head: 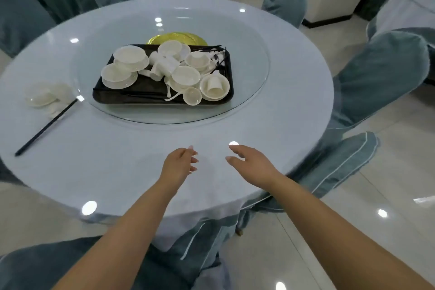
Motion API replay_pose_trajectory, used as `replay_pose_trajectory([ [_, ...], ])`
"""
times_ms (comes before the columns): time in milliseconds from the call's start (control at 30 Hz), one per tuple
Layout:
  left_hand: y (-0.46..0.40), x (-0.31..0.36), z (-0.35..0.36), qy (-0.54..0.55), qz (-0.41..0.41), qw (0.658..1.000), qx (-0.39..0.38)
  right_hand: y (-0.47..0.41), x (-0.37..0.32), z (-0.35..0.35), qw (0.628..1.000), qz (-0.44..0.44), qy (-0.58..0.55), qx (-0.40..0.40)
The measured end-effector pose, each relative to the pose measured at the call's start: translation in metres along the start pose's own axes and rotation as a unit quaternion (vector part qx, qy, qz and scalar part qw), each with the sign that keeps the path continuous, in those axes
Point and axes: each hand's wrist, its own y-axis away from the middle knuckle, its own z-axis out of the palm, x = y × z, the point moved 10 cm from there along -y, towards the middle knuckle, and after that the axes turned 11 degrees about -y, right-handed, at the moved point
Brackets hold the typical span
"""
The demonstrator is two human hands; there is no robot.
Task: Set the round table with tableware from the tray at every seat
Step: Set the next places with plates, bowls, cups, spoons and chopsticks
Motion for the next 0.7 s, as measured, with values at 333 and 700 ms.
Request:
replay_pose_trajectory([
  [333, -0.076, -0.023, -0.016, -0.011, -0.036, 0.999, 0.016, -0.13, -0.016, 0.051, 0.991, 0.006, 0.125, -0.051],
  [700, -0.109, -0.025, -0.039, -0.032, -0.115, 0.992, 0.051, -0.228, -0.003, 0.063, 0.926, -0.046, 0.339, -0.159],
])
